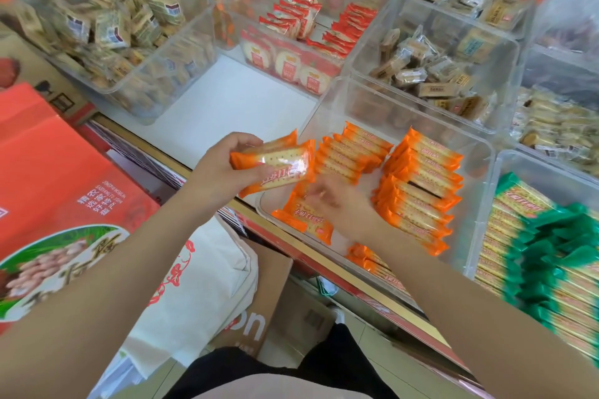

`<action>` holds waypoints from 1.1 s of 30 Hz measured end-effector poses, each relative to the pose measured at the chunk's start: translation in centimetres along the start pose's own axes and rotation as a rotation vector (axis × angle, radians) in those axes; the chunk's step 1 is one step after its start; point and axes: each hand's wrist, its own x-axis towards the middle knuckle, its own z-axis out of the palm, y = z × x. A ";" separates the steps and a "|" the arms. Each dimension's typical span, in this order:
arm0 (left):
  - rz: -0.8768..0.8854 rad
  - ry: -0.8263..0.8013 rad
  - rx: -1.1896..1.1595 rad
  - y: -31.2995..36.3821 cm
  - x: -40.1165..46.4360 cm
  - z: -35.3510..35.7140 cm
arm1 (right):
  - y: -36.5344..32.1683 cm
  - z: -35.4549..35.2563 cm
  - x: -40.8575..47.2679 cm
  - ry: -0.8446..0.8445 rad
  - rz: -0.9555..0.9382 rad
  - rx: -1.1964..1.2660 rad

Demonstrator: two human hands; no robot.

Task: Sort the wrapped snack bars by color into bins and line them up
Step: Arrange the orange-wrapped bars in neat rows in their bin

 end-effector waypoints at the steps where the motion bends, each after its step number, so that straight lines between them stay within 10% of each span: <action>1: 0.020 0.009 0.012 -0.2 0.0 -0.4 | 0.0 0.8 0.3 -0.186 0.063 -0.030; 8: 0.105 -0.079 0.098 -0.3 -0.3 -1.0 | 0.0 2.1 1.7 -0.570 0.147 -0.238; 33: 0.508 -0.999 1.188 0.5 3.8 7.8 | 5.4 -3.3 2.2 -0.373 0.034 -0.773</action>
